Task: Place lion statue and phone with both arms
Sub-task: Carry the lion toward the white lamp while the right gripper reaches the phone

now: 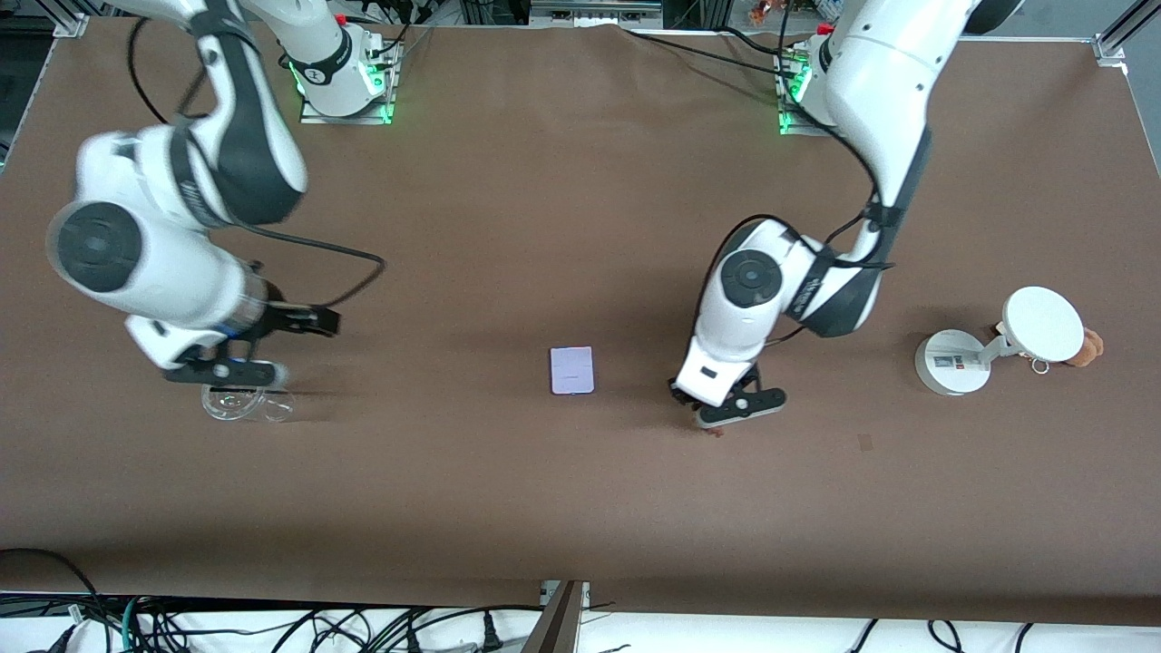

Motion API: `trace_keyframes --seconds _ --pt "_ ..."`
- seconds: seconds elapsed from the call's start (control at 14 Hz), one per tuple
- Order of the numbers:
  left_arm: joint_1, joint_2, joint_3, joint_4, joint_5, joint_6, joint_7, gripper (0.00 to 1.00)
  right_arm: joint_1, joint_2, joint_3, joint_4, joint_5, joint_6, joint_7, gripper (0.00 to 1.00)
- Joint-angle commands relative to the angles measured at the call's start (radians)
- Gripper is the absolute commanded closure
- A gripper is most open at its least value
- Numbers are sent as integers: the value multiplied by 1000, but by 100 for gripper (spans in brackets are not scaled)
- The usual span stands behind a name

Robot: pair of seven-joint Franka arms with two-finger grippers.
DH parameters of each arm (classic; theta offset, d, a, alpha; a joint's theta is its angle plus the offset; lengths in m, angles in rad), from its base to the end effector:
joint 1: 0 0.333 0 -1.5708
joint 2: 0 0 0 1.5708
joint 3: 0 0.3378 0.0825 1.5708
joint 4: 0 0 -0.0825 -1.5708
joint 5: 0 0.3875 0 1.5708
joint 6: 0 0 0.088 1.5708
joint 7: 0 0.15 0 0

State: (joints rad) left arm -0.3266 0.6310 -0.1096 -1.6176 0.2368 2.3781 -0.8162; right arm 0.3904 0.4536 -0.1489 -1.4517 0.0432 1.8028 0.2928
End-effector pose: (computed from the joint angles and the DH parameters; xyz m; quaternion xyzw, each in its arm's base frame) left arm 0.6668 -0.2900 0.2435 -0.9887 -0.1217 -0.0875 0.0056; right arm 0.6624 0.1835 0.3956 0.9984 -0.0258 -0.0438 0.0245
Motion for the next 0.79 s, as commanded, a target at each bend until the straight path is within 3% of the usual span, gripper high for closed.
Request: trace_keyframes --seconds 0.0,0.29,0.71 --pt "84 -171 -13 -229 26 15 107 100 79 92 -8 25 41 114 130 0" --pt "198 -224 -13 -350 26 104 242 100 220 229 -9 33 47 404 305 0" --pt "349 -245 -12 -487 33 265 460 100 352 405 -12 88 37 627 479 0"
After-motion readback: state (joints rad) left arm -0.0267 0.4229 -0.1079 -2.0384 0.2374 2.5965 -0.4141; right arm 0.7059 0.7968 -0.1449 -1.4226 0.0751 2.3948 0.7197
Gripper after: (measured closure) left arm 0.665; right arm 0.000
